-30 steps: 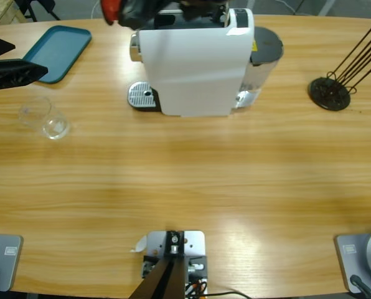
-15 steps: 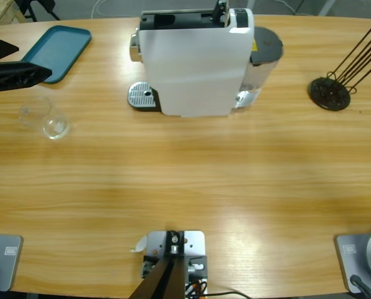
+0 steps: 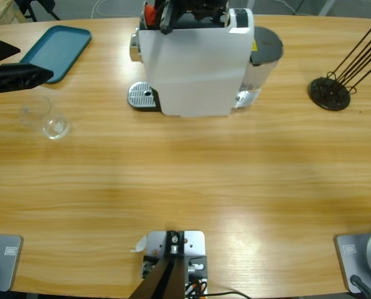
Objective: Pour coffee
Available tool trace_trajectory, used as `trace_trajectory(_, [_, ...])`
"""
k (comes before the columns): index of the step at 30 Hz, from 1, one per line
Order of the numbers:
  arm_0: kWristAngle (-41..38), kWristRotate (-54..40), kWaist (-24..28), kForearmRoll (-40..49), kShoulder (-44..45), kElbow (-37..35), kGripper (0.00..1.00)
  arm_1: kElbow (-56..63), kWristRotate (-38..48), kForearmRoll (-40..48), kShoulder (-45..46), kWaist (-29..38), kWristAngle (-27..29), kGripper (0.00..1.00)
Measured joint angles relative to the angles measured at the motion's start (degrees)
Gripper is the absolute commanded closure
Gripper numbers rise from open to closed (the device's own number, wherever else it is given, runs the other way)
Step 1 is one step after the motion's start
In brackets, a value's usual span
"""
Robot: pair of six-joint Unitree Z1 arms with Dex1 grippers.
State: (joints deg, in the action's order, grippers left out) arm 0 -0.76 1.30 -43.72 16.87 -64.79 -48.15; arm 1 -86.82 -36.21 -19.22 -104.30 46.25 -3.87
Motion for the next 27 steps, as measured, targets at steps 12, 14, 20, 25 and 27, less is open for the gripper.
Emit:
trace_trajectory(12, [0.0, 0.0, 0.0, -0.3, -0.3, 0.6, 0.032, 0.3, 0.0, 0.3, 0.2, 0.1, 1.5, 1.000])
trace_trajectory(14, [0.0, 0.0, 0.0, -0.4, -0.3, 0.6, 0.032, 0.3, 0.0, 0.3, 0.2, 0.1, 2.9, 1.000])
trace_trajectory(20, [0.0, 0.0, 0.0, -0.5, -0.3, 1.2, 0.032, 0.4, -0.3, 0.3, 0.3, 0.1, 6.1, 1.000])
trace_trajectory(25, [0.0, 0.0, 0.0, -0.5, -0.3, 1.3, 0.032, 0.6, -0.6, 0.2, 1.0, 0.1, 7.2, 1.000])
trace_trajectory(27, [0.0, 0.0, 0.0, -0.6, -0.3, 1.3, 0.032, 0.5, -0.8, -0.2, 1.2, 0.1, 7.2, 1.000])
